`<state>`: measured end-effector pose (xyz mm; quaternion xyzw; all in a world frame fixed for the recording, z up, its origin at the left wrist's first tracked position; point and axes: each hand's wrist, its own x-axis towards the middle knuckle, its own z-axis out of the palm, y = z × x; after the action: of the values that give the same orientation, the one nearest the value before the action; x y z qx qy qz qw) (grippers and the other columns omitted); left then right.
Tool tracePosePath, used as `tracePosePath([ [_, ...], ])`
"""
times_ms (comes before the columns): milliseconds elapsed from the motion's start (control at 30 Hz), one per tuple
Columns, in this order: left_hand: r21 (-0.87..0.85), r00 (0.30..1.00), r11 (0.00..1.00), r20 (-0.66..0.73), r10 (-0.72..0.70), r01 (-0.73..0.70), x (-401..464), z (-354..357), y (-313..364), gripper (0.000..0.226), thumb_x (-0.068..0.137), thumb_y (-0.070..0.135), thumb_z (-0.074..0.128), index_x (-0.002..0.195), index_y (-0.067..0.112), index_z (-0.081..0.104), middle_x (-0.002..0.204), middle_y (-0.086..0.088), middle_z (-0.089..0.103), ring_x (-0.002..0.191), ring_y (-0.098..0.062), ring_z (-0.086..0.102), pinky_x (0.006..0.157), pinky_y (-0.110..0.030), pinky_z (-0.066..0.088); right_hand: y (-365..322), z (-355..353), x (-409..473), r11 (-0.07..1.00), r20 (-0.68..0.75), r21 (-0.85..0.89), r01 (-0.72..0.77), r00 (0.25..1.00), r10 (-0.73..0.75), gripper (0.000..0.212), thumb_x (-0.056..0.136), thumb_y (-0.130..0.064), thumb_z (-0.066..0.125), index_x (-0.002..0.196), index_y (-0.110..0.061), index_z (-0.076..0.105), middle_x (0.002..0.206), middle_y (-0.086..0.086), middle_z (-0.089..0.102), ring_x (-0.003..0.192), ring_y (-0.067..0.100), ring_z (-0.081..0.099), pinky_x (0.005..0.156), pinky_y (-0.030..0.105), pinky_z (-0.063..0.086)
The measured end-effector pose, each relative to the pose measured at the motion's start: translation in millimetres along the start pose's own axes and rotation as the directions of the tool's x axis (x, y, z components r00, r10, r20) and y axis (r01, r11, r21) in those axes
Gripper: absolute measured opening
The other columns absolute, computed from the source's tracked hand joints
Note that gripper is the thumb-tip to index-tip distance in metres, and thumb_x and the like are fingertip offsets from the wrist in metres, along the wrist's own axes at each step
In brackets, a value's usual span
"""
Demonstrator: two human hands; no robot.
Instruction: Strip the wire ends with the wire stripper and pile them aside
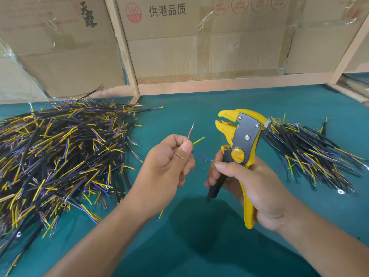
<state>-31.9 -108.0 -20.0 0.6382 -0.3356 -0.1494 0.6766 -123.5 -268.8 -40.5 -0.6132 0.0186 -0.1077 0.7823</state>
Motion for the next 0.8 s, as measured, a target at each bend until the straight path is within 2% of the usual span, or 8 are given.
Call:
tracePosePath([
  [100, 0.084, 0.997, 0.995, -0.05, 0.051, -0.047, 3, -2, -1, 0.024, 0.101, 0.035, 0.043, 0.09, 0.014, 0.047, 0.068, 0.001, 0.064, 0.042, -0.007, 0.027, 0.043, -0.016, 0.028, 1, 1, -1, 1.0, 0.018, -0.026, -0.001, 1.0, 0.001, 0.012, 0.086, -0.016, 0.06, 0.078, -0.019, 0.068, 0.073, 0.007, 0.061, 0.072, 0.024, 0.062, 0.083, 0.047, 0.056],
  [200, 0.127, 0.991, 0.988, -0.093, 0.097, -0.085, 5, -8, -1, 0.022, 0.1, 0.036, 0.042, 0.091, 0.017, 0.048, 0.078, -0.004, 0.07, 0.041, -0.006, 0.028, 0.044, -0.017, 0.03, -1, -3, 1, 0.998, 0.029, -0.032, -0.054, 0.998, 0.055, 0.011, 0.087, -0.018, 0.06, 0.078, -0.018, 0.067, 0.075, 0.008, 0.061, 0.073, 0.026, 0.062, 0.082, 0.045, 0.056],
  [300, 0.085, 0.989, 0.99, -0.09, 0.118, -0.11, 6, -13, 2, 0.024, 0.102, 0.034, 0.042, 0.091, 0.014, 0.049, 0.077, -0.004, 0.069, 0.042, -0.007, 0.027, 0.044, -0.018, 0.03, -6, -8, 3, 0.978, 0.14, 0.045, -0.205, 0.97, 0.197, 0.008, 0.088, -0.018, 0.062, 0.083, -0.014, 0.066, 0.077, 0.011, 0.058, 0.072, 0.029, 0.059, 0.077, 0.044, 0.055],
  [400, -0.015, 0.991, 0.993, -0.065, 0.118, -0.119, 7, -17, 5, 0.027, 0.102, 0.032, 0.042, 0.089, 0.008, 0.048, 0.073, -0.003, 0.067, 0.041, -0.007, 0.024, 0.042, -0.017, 0.027, -12, -11, 1, 0.914, 0.279, 0.178, -0.364, 0.91, 0.307, 0.009, 0.085, -0.016, 0.067, 0.089, -0.008, 0.065, 0.078, 0.014, 0.056, 0.069, 0.03, 0.056, 0.072, 0.045, 0.055],
  [567, -0.056, 0.988, 0.988, -0.071, 0.138, -0.142, 6, -17, 7, 0.028, 0.101, 0.034, 0.044, 0.085, 0.011, 0.048, 0.072, -0.002, 0.066, 0.041, -0.007, 0.026, 0.042, -0.016, 0.027, -15, -10, -4, 0.898, 0.46, 0.176, -0.404, 0.84, 0.288, 0.011, 0.089, -0.015, 0.062, 0.093, -0.005, 0.062, 0.078, 0.015, 0.055, 0.069, 0.03, 0.057, 0.075, 0.046, 0.052],
  [667, -0.025, 0.979, 0.985, -0.114, 0.168, -0.172, 5, -13, 6, 0.027, 0.103, 0.033, 0.043, 0.085, 0.014, 0.049, 0.071, -0.002, 0.065, 0.042, -0.007, 0.027, 0.043, -0.018, 0.028, -13, -5, -7, 0.904, 0.489, 0.178, -0.389, 0.832, 0.262, 0.011, 0.09, -0.015, 0.061, 0.093, -0.005, 0.062, 0.079, 0.015, 0.056, 0.069, 0.03, 0.057, 0.076, 0.046, 0.052],
  [800, 0.028, 0.969, 0.984, -0.171, 0.177, -0.175, 4, -7, 4, 0.033, 0.102, 0.034, 0.042, 0.089, 0.004, 0.047, 0.07, 0.0, 0.064, 0.042, -0.006, 0.03, 0.043, -0.017, 0.03, -11, -1, -8, 0.908, 0.502, 0.212, -0.361, 0.838, 0.216, 0.016, 0.092, -0.02, 0.066, 0.094, -0.005, 0.061, 0.079, 0.015, 0.056, 0.07, 0.029, 0.057, 0.077, 0.046, 0.051],
])
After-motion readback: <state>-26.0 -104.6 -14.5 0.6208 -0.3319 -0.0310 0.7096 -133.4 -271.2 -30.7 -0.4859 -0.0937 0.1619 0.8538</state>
